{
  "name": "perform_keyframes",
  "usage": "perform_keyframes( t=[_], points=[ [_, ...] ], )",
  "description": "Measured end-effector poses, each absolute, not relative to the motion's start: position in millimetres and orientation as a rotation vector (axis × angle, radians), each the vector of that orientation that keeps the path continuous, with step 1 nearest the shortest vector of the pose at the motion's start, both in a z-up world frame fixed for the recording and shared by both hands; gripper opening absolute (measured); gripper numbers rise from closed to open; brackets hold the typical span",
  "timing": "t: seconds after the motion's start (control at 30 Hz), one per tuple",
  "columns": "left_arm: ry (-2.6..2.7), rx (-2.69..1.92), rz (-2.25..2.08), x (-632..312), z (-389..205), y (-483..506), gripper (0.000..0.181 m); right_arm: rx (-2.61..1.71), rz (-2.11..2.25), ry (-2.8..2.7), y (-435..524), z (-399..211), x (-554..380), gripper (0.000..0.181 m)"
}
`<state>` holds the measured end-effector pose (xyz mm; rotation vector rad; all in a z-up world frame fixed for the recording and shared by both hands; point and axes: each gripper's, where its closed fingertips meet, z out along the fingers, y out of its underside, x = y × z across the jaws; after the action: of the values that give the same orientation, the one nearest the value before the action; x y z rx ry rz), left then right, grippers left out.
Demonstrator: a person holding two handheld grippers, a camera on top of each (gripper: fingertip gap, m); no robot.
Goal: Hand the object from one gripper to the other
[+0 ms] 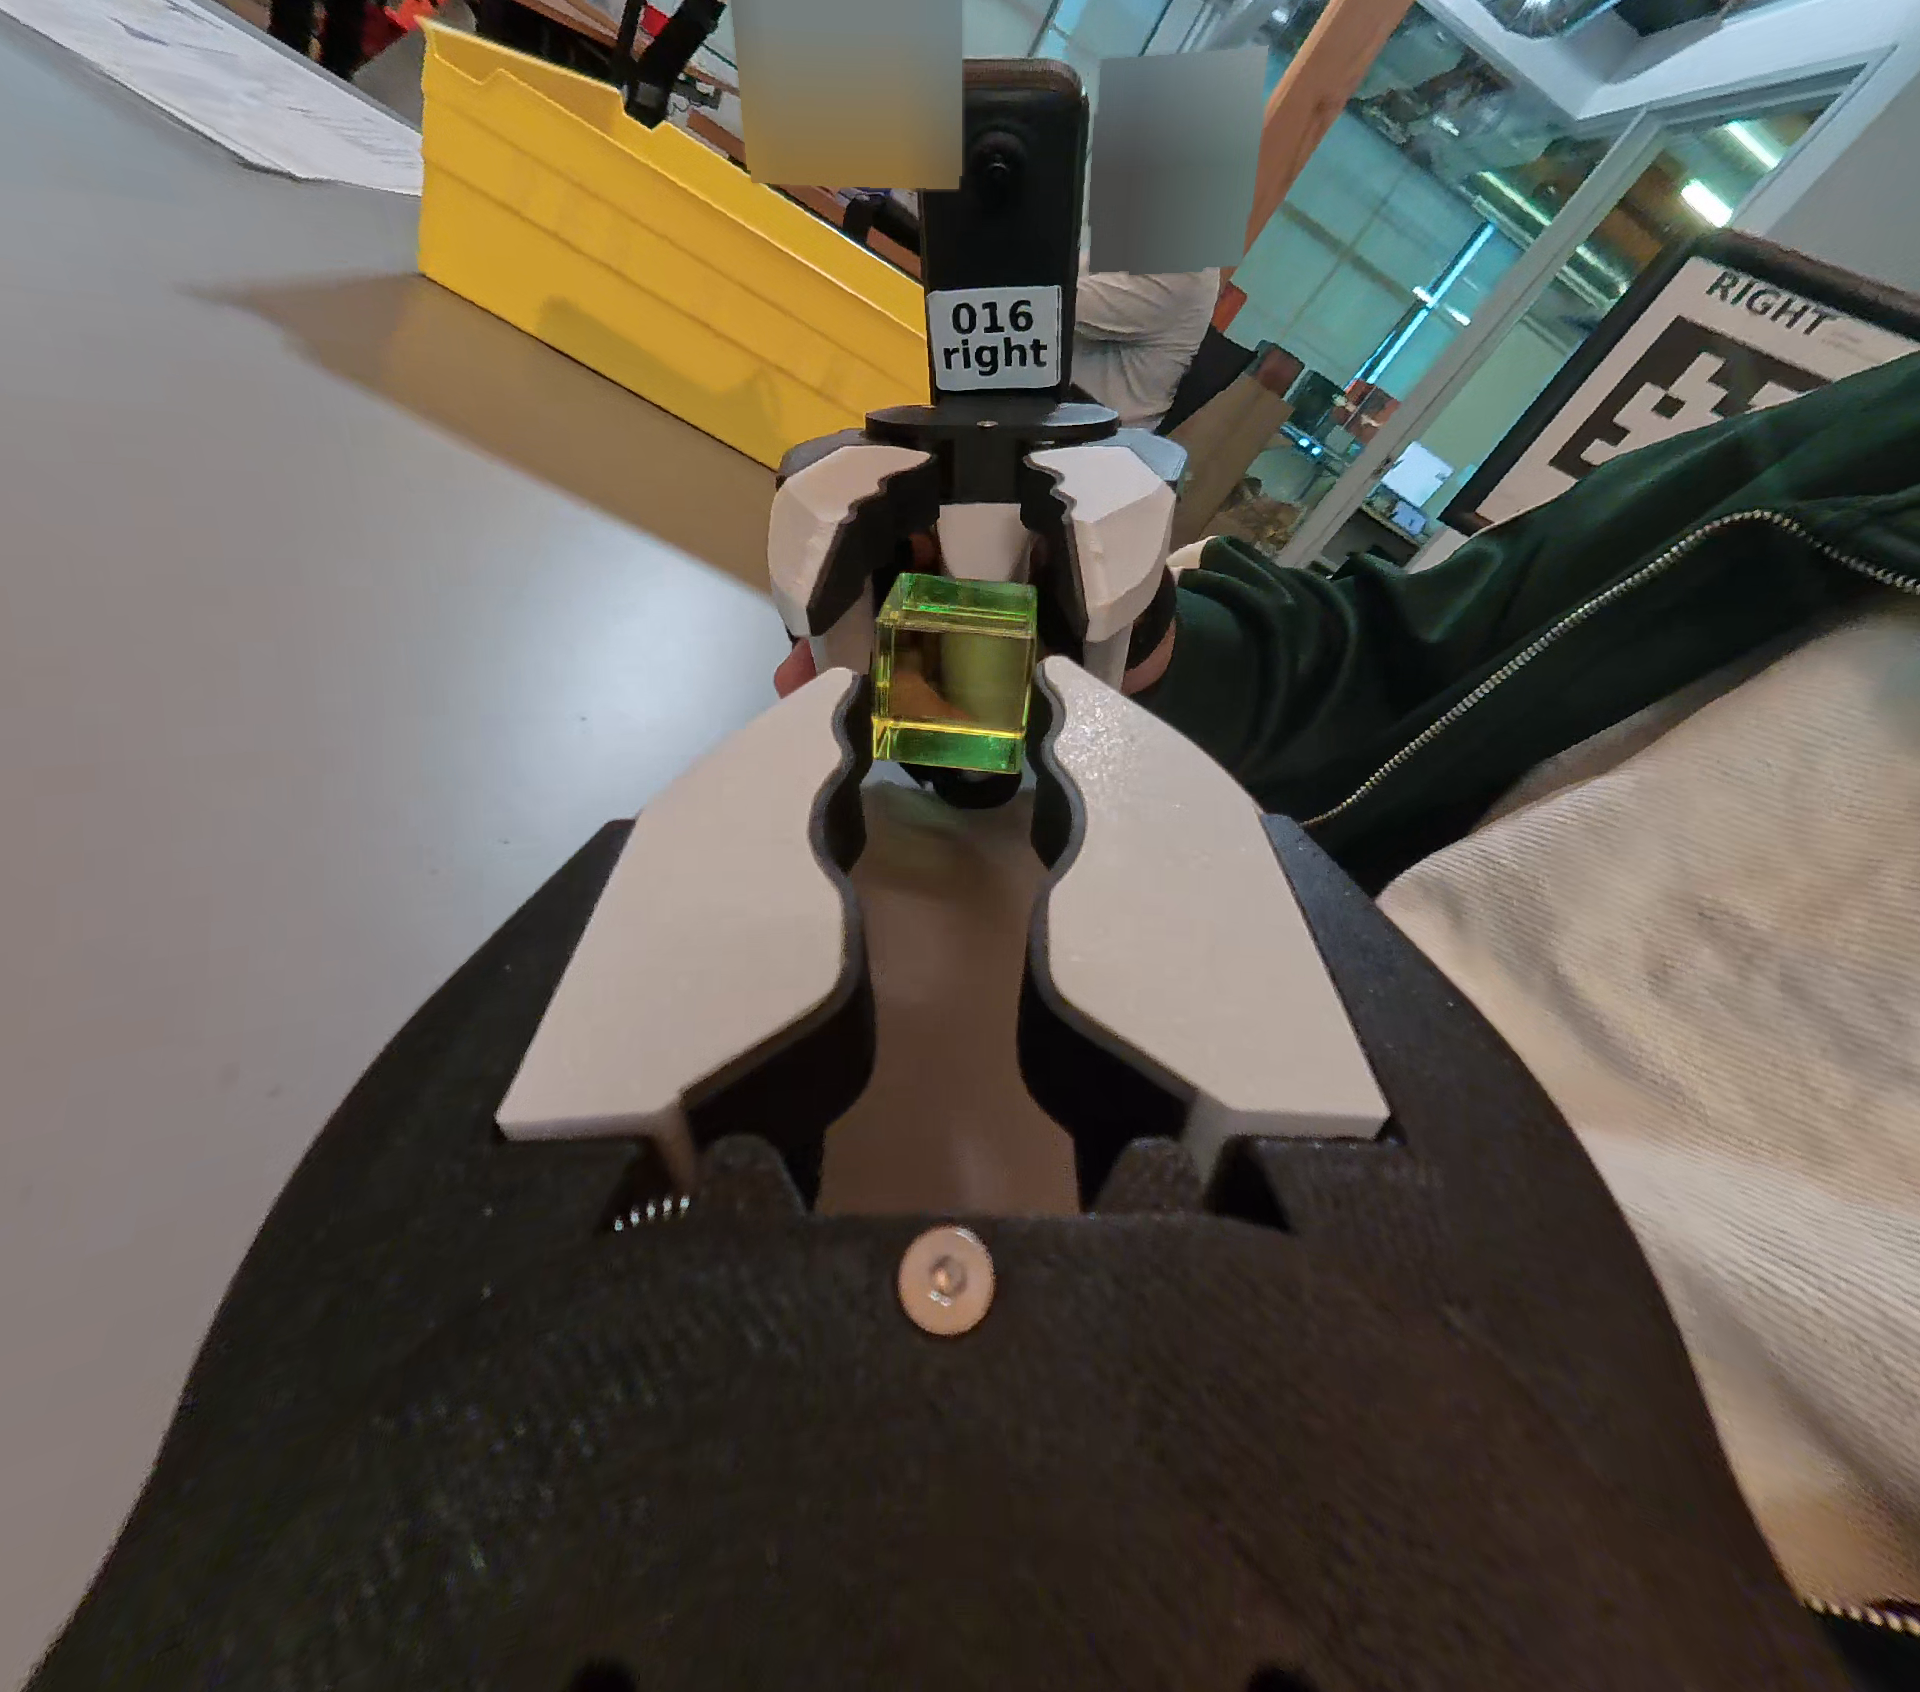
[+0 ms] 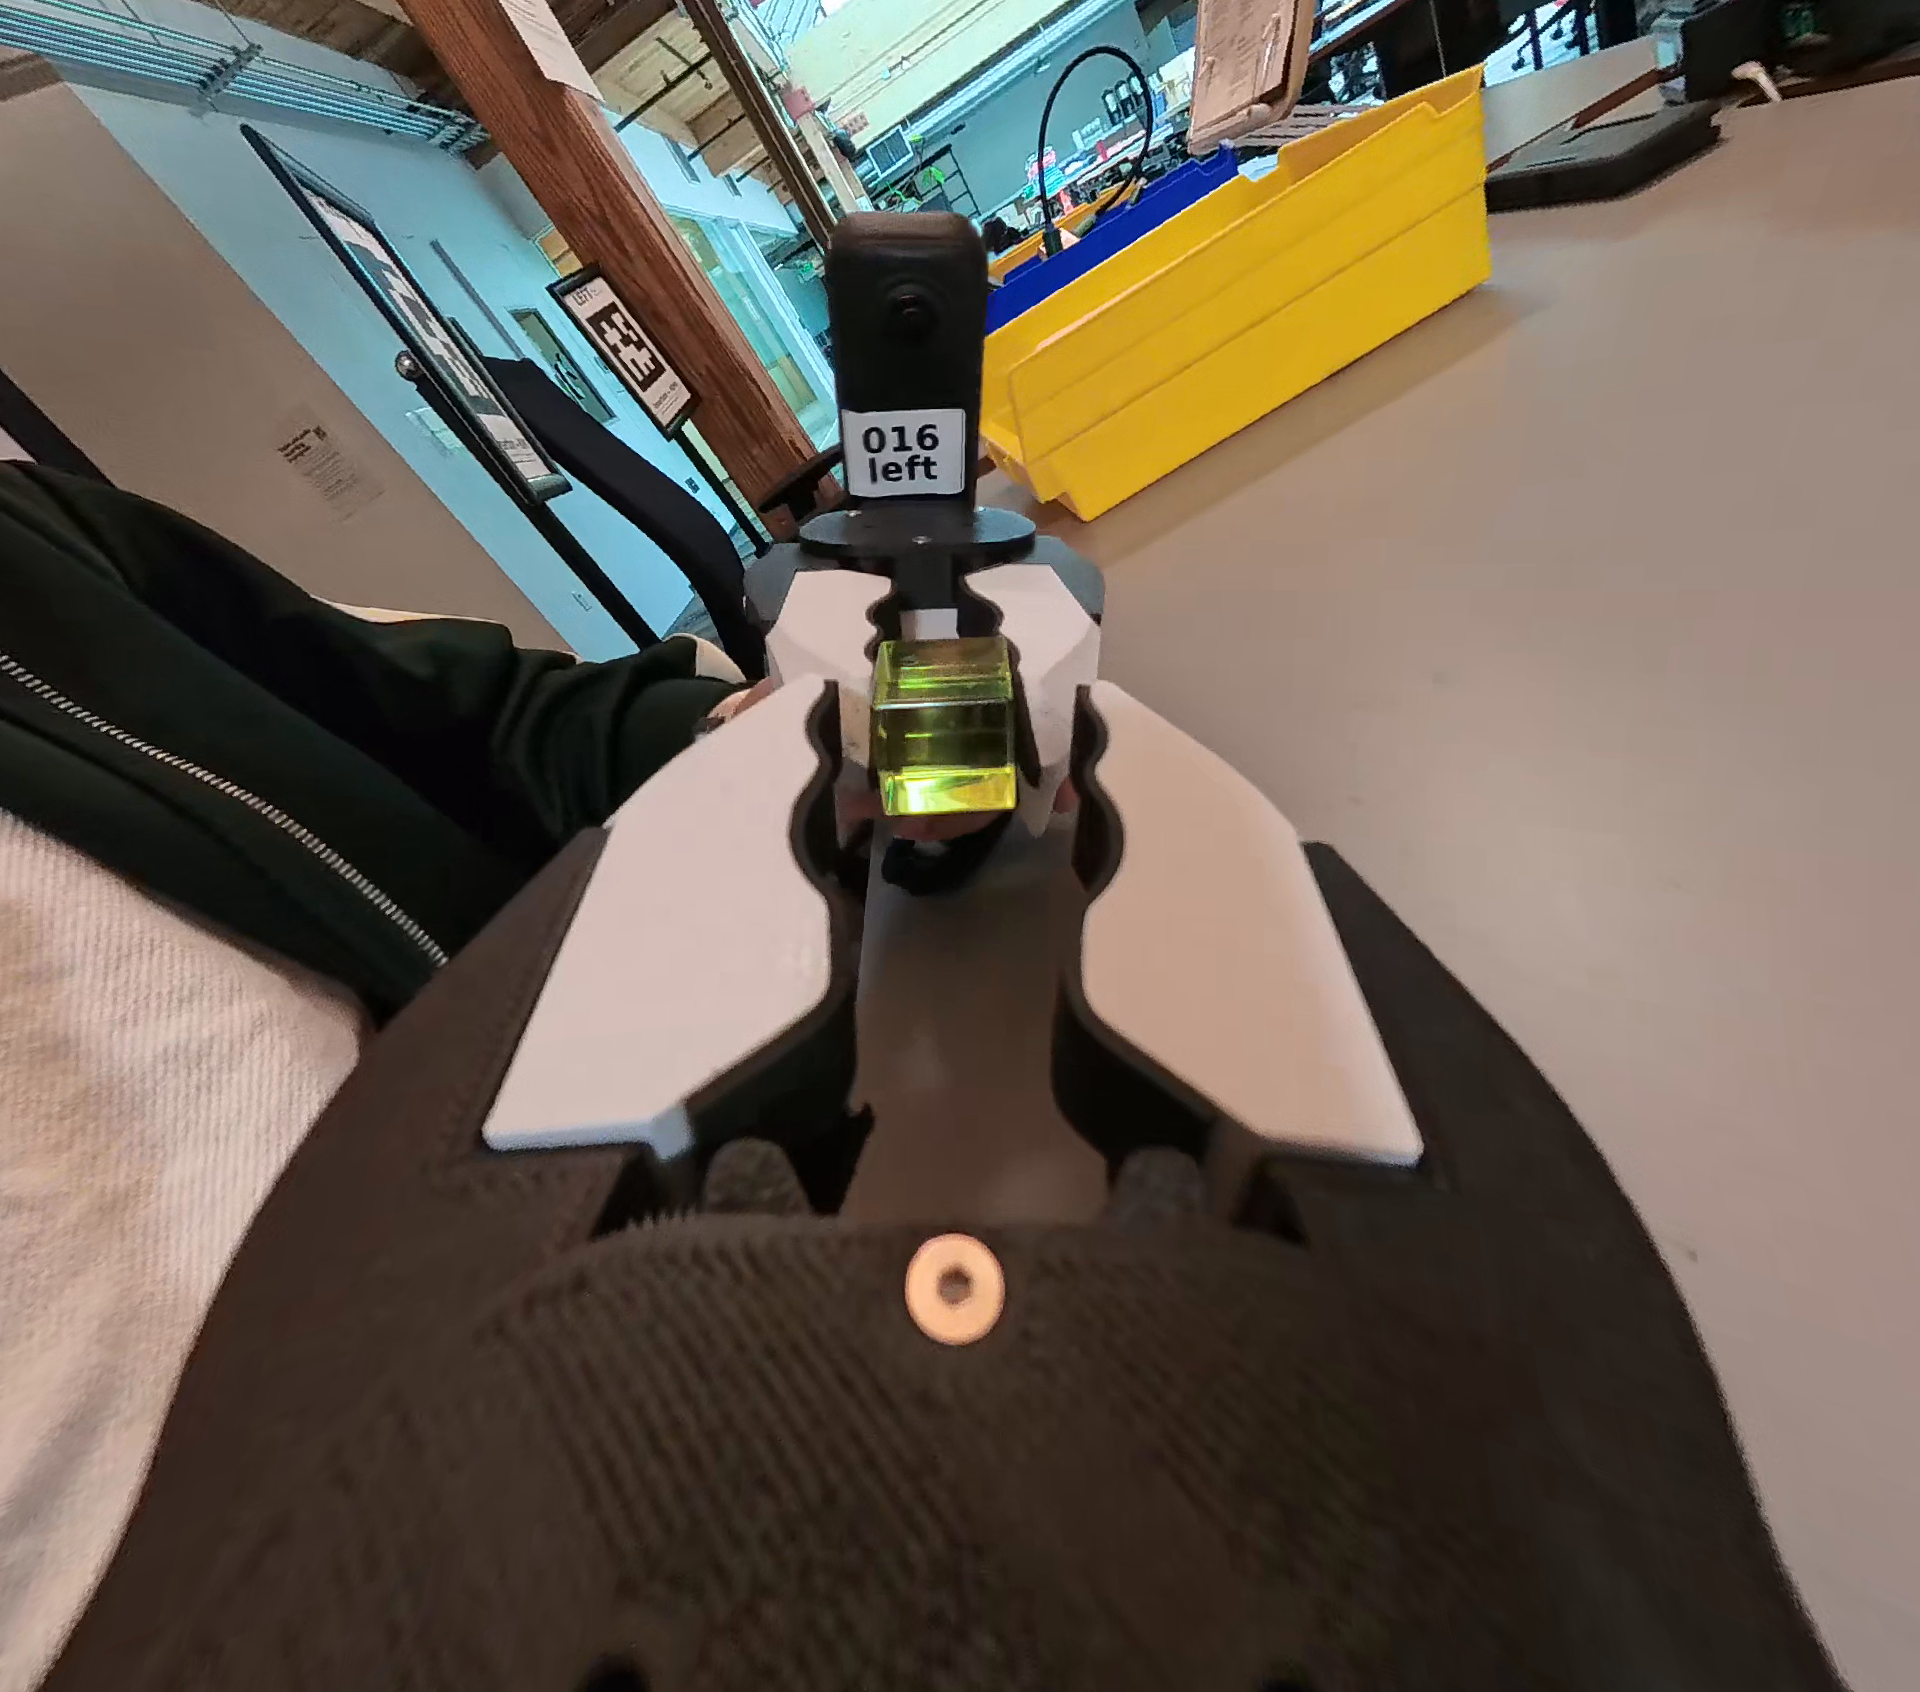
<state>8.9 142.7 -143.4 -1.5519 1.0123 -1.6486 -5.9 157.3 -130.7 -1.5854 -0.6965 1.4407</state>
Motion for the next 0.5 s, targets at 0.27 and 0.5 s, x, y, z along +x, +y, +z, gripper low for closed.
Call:
perform_keyframes(
  t=[0.27, 0.5],
  points=[
    [1.151, -1.365, -1.231, 0.8, -135.8, 152.6, 0.029, -1.628, 1.666, -0.510, 165.3, -130.8, 2.2, 0.052],
    [1.332, -1.159, -0.848, 2.9, -136.8, 145.9, 0.029, -1.647, 2.021, -0.432, 145.7, -129.5, -14.7, 0.055]
  ],
)
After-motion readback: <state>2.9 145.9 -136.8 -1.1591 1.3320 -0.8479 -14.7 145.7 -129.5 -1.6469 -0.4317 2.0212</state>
